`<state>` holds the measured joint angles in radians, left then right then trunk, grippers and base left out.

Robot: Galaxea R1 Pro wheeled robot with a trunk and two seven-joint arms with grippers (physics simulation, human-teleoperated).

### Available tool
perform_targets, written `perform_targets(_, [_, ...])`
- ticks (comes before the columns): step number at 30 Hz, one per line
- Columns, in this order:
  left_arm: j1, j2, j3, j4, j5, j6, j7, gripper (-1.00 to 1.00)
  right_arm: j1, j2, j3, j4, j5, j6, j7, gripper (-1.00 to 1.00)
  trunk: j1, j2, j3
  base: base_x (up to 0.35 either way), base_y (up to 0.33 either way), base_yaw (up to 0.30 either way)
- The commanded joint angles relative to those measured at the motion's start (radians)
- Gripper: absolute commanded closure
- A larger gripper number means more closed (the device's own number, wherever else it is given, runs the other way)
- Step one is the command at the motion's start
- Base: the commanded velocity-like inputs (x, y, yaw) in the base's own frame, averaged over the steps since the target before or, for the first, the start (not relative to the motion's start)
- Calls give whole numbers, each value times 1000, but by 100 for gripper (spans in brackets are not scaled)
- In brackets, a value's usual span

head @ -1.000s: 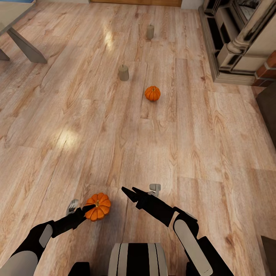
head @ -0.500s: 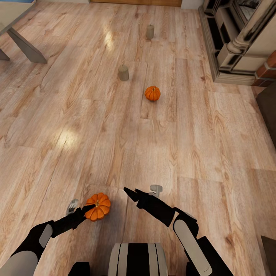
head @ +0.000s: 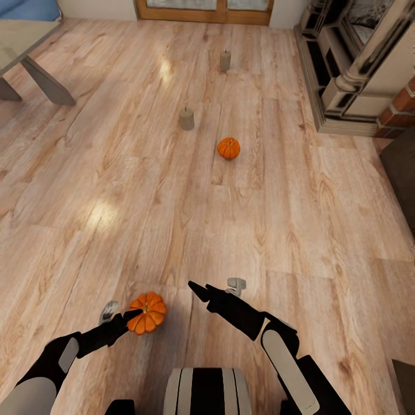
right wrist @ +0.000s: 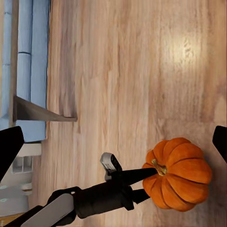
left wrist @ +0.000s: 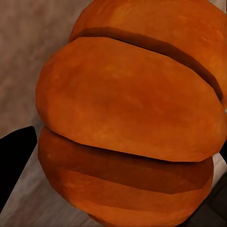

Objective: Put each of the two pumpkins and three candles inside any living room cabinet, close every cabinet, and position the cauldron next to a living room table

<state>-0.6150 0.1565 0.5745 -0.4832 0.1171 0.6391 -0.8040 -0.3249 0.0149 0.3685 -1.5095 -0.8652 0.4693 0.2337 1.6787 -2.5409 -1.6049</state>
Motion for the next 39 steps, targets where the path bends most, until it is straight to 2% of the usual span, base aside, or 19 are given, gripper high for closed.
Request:
perform_targets(1, [0, 1, 0, -1, -2, -1, 2, 100, 0, 0, -1, 0, 0, -1, 2, -100, 0, 0, 4, 0, 0, 0])
perform_targets(26, [0, 1, 1, -22, -1, 20, 2, 100, 0, 0, -13, 2, 0, -13, -10, -100, -12, 6, 101, 0, 0, 0])
perform_targets(30, [0, 1, -1, -48, 0, 59, 2, 100, 0, 0, -16, 2, 0, -14, -18, -100, -13, 7, 116, 0, 0, 0])
perform_targets(35, [0, 0, -9, -134, -2, 159, 2, 100, 0, -1, -44, 6, -1, -32, -41, -100, -16, 8, 135, 0, 0, 0])
perform_targets(39, [0, 0, -15, -159, -3, 190, 2, 100, 0, -1, -50, 19, -1, -37, -43, -100, -17, 9, 151, 0, 0, 0])
